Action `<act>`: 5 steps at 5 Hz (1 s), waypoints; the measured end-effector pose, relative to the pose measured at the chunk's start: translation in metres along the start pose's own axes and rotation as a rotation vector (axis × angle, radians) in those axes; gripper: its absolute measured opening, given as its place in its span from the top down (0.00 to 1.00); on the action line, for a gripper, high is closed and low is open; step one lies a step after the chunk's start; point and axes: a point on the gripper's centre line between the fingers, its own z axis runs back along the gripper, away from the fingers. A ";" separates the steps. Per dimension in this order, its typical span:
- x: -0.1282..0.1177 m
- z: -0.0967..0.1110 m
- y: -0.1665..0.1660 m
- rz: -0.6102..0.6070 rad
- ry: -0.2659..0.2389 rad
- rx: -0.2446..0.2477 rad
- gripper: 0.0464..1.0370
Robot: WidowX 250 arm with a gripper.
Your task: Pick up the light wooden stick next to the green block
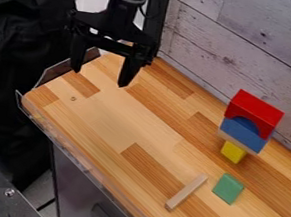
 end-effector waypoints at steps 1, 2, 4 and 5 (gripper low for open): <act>-0.004 -0.006 0.000 -0.005 0.025 0.011 0.04; -0.009 -0.014 -0.013 -0.084 0.035 -0.005 0.04; -0.054 -0.038 -0.038 -0.332 0.081 0.050 0.04; -0.070 -0.043 -0.049 -0.408 0.091 0.053 0.04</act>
